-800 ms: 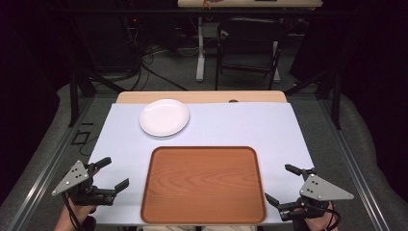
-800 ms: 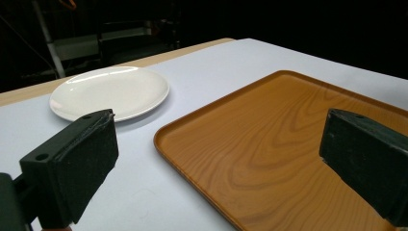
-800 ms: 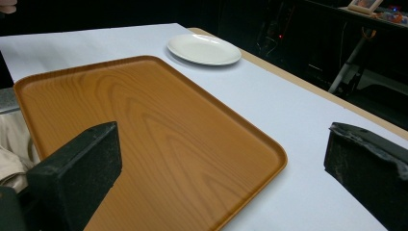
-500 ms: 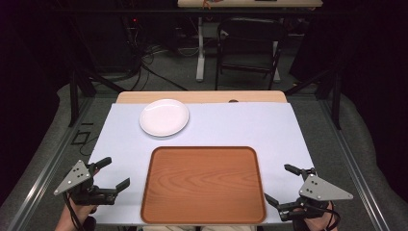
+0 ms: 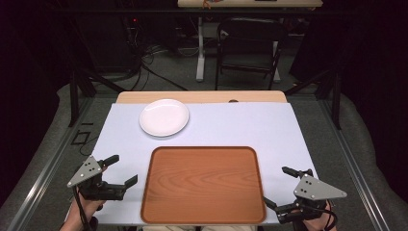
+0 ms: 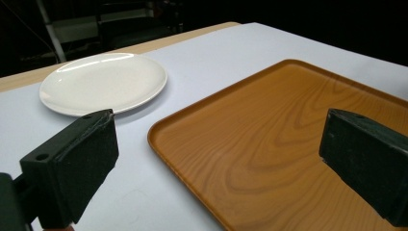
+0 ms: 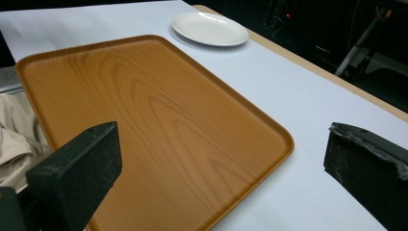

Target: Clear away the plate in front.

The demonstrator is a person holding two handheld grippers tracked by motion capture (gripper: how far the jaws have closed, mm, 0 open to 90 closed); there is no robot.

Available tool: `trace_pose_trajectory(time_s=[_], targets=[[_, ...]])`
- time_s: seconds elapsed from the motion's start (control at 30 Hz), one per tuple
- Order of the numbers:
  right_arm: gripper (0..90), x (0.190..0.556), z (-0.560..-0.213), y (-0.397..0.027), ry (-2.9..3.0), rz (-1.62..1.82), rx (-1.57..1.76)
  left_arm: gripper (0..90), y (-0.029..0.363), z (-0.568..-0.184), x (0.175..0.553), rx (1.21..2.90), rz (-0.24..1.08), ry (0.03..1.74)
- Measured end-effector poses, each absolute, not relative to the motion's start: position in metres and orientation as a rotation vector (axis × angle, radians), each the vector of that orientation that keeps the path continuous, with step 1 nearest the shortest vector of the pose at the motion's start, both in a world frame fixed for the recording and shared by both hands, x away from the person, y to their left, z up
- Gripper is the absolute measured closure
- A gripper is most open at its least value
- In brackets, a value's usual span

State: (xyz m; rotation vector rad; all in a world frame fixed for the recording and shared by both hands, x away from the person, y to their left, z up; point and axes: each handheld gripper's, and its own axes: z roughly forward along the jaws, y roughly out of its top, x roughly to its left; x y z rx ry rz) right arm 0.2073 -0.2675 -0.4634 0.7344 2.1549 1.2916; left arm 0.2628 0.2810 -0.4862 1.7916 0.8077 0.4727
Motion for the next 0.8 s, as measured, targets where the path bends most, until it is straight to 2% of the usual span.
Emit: trace_pose_trajectory(time_s=[0.47,0.8], targets=[[0.0,0.21,-0.463,-0.267,2.183,1.3,0.753,0.0,0.264,-0.486,0.286,1.738,0.519,0.905],[0.0,0.212,-0.464,-0.266,2.185,1.297,0.79,0.0,0.243,-0.493,0.314,1.724,0.45,0.956]])
